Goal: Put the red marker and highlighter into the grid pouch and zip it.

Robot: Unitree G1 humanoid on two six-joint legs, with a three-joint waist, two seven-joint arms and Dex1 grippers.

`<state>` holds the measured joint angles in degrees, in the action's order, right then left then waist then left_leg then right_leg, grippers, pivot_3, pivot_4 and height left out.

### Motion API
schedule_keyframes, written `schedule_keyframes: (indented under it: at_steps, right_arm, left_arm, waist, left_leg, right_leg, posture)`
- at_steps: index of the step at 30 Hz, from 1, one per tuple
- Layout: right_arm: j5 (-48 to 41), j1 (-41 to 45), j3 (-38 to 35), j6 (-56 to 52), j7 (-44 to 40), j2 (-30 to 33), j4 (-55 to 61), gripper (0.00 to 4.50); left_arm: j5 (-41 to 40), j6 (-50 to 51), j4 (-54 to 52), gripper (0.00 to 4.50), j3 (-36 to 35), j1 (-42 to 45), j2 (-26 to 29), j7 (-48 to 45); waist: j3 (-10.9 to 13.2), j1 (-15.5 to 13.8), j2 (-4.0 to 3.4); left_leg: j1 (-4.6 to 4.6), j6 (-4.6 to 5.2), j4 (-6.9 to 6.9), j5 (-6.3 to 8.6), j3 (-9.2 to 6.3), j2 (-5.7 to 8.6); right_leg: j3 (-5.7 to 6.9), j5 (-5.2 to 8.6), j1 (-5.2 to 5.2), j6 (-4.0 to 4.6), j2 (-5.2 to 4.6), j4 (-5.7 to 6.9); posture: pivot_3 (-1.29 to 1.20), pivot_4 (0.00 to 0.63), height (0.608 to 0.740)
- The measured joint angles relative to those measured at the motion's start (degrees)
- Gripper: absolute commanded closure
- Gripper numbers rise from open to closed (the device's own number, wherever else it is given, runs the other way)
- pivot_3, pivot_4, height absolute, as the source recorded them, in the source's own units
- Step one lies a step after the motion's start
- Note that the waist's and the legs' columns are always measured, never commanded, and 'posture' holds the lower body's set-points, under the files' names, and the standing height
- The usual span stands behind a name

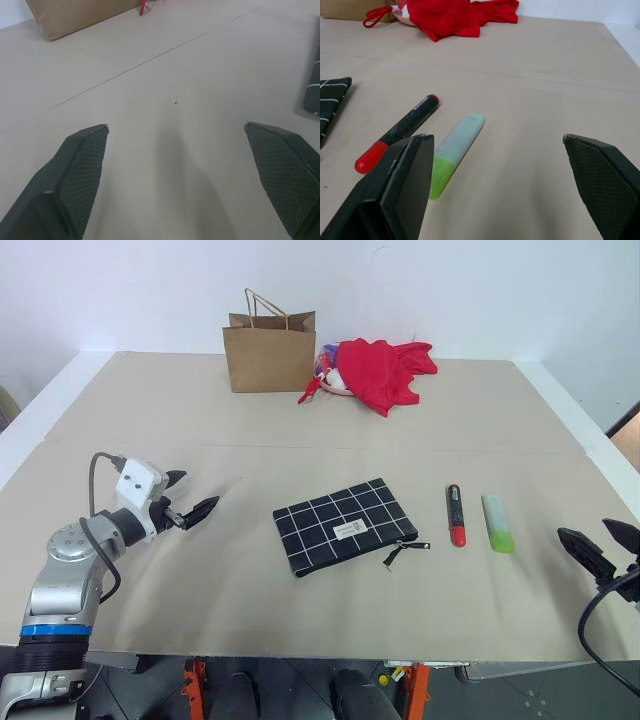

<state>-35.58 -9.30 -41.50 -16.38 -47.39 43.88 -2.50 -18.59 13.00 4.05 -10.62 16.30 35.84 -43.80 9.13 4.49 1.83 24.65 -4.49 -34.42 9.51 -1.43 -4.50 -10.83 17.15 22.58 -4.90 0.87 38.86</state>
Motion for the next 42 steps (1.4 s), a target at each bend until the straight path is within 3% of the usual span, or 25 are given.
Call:
schedule_keyframes:
  at_steps: [16, 19, 23, 26, 32, 33, 42]
  right_arm:
    - [-0.05, 1.77, 1.77, -1.76, 4.01, -0.72, 5.65, 0.07]
    - [-0.53, 5.96, 5.97, -4.08, 5.50, -1.11, 10.07, 0.07]
    - [-1.07, 13.68, 14.76, -7.89, 8.63, -3.10, 15.43, 0.07]
    - [-0.07, 18.79, 20.88, -9.89, 12.02, -6.78, 16.33, 0.94]
    - [6.11, 22.26, 33.61, -10.09, 16.30, -15.41, 14.56, 3.81]
    - [7.32, 22.00, 35.65, -9.93, 16.56, -16.48, 13.92, 4.47]
    - [15.14, 21.04, 38.89, -5.20, 18.87, -19.66, 7.24, 4.47]
  left_arm:
    - [-0.34, -0.34, -0.02, 0.00, 1.13, 0.51, 0.03, -4.06]
    - [-0.50, 0.06, -1.09, 0.00, 2.24, 0.67, -0.04, -4.86]
    - [-0.51, 0.77, -7.41, 0.00, 8.77, 0.41, -1.03, -8.51]
    - [-0.15, 0.82, -10.90, 0.00, 14.45, -0.21, -1.32, -11.90]
    - [3.32, -2.11, -11.47, 0.00, 22.70, -0.04, -1.59, -16.72]
    - [3.80, -2.73, -11.39, 0.00, 23.38, 0.28, -1.60, -17.02]
    - [8.38, -11.05, -10.08, 0.00, 23.72, 2.03, -1.52, -17.80]
  waist:
    - [0.01, 0.08, -0.05]
    - [0.02, 0.31, -0.07]
    - [0.03, 0.17, -0.11]
    - [0.03, -0.01, -0.11]
    - [0.03, -0.01, -0.12]
    - [0.05, -0.07, -0.15]
    - [0.05, -0.17, -0.15]
  left_leg:
    - [-0.04, 0.00, -0.01, 0.00, -0.17, 0.01]
    - [-0.09, -0.01, -0.02, -0.03, -0.17, 0.01]
    - [-0.08, -0.03, -0.02, -0.09, -0.23, 0.02]
    - [-0.04, -0.03, 0.00, -0.08, -0.28, 0.02]
    - [0.00, 0.01, 0.05, -0.06, -0.37, 0.02]
    - [0.03, 0.01, 0.05, -0.06, -0.38, 0.02]
    - [-0.01, 0.01, 0.00, -0.06, -0.39, 0.04]
  right_leg:
    - [0.16, 0.04, -0.13, 0.04, 0.00, 0.01]
    - [0.16, 0.00, -0.16, 0.07, 0.01, 0.04]
    - [0.19, -0.02, -0.20, 0.05, 0.01, 0.06]
    - [0.23, 0.02, -0.19, 0.08, 0.01, 0.06]
    - [0.34, 0.10, -0.15, 0.25, 0.02, 0.10]
    - [0.35, 0.10, -0.12, 0.26, 0.01, 0.11]
    - [0.36, 0.11, -0.15, 0.20, 0.00, 0.16]
  posture:
    - [0.00, 0.150, 0.740]
    - [0.00, 0.150, 0.740]
    - [0.00, 0.150, 0.740]
    - [0.00, 0.150, 0.740]
    - [0.00, 0.150, 0.740]
    - [0.00, 0.150, 0.740]
    - [0.00, 0.150, 0.740]
